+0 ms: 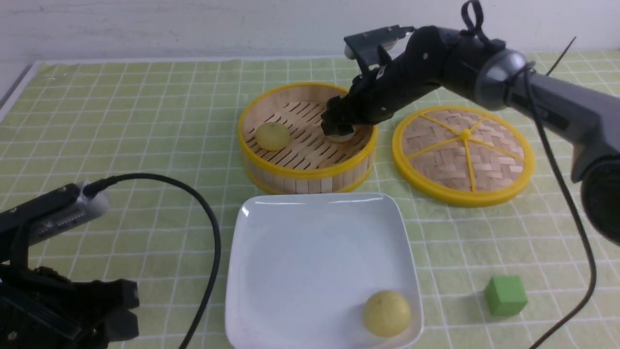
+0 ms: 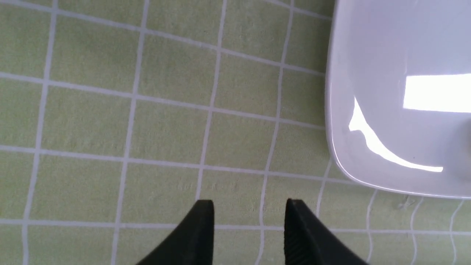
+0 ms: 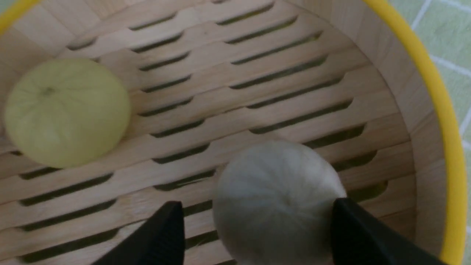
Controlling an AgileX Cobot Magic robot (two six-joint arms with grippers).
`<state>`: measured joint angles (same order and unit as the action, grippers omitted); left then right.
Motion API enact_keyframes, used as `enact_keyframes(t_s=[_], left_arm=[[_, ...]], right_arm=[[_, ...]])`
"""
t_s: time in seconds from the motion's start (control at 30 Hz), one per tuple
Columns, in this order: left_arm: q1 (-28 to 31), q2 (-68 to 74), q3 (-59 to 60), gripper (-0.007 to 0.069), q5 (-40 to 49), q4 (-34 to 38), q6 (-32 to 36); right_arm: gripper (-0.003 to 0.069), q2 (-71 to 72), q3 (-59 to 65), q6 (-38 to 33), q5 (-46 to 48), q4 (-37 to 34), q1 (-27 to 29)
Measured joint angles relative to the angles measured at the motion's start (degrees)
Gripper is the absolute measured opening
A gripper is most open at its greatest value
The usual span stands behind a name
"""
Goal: Put the steamed buns into the plate on the green tablecloth.
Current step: 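Reach toward a bun in the bamboo steamer with the right gripper, then move the steamed bun from the bamboo steamer onto the white plate with the right gripper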
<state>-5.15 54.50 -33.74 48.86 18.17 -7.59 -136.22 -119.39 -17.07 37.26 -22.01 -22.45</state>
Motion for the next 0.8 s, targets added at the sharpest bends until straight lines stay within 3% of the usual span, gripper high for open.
enact_keyframes(t_s=[0.1, 0.17, 0.23, 0.27, 0.3, 0.33, 0.6, 0.8], left_arm=[[0.0, 0.0, 0.0, 0.0296, -0.17, 0.0, 0.0], [0.0, 0.0, 0.0, 0.0296, -0.23, 0.0, 0.0], [0.0, 0.0, 0.0, 0.0296, -0.23, 0.0, 0.0], [0.0, 0.0, 0.0, 0.0296, -0.23, 0.0, 0.0], [0.0, 0.0, 0.0, 0.0296, -0.23, 0.0, 0.0], [0.0, 0.0, 0.0, 0.0296, -0.23, 0.0, 0.0], [0.0, 0.0, 0.0, 0.0296, -0.71, 0.0, 0.0], [0.0, 0.0, 0.0, 0.0296, -1.05, -0.08, 0.0]], right_arm=[[0.0466, -0.84, -0.65, 0.0, -0.81, 0.06, -0.06], [0.035, -0.86, -0.85, 0.0, 0.15, 0.3, -0.01], [0.015, -0.15, -1.37, 0.0, 3.03, 0.48, 0.18], [0.0132, -0.06, -1.46, 0.0, 3.37, 0.48, 0.18], [0.0056, 0.88, -2.08, 0.0, 5.62, 0.62, 0.31], [0.0026, 2.28, -2.7, 0.0, 8.89, 0.7, 0.31], [0.0024, 18.98, -2.18, 1.99, 31.93, 0.48, 0.31], [0.0027, 24.81, 14.19, 4.12, 33.39, -0.74, -2.01]])
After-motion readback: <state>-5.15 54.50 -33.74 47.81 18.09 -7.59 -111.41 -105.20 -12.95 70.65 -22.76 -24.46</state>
